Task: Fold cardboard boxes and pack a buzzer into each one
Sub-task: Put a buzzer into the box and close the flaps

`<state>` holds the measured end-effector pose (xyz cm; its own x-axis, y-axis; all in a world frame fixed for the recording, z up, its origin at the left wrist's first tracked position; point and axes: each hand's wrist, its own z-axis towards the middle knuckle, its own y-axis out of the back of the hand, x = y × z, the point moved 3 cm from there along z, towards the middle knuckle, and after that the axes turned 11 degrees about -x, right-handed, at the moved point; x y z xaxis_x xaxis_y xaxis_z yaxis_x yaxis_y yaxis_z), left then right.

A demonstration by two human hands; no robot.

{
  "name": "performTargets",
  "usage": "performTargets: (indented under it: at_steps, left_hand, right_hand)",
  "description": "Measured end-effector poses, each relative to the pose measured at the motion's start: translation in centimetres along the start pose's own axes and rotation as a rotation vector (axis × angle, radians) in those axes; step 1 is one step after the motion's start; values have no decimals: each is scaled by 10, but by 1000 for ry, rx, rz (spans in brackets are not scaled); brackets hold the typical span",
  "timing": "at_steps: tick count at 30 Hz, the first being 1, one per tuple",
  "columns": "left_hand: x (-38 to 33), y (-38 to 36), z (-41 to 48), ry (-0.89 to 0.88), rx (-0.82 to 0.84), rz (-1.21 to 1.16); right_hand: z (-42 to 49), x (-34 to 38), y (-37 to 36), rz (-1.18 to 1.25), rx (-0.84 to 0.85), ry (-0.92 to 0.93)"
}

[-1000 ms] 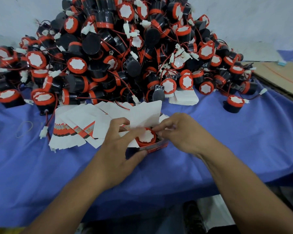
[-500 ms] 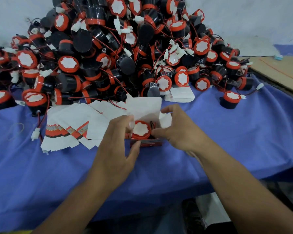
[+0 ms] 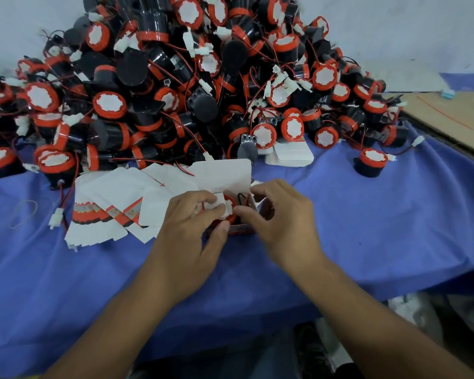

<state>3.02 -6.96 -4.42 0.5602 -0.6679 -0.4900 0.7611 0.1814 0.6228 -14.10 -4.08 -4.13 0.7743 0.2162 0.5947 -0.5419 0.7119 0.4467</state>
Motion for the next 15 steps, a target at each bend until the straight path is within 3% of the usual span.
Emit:
performTargets:
  at_steps: [6, 11, 13, 15]
  left_hand:
    - [8, 3, 7, 115, -41, -124]
    - [24, 5, 8, 343, -138, -316]
    - [29, 4, 8, 423, -95, -394]
    - [30, 3, 10, 390, -29, -414]
  right_hand:
    - [-4, 3, -9, 54, 127, 56]
    - [-2, -1, -10, 192, 195, -223]
    - [-2, -2, -12, 227, 185, -310]
    - [0, -1, -11, 301, 182, -288]
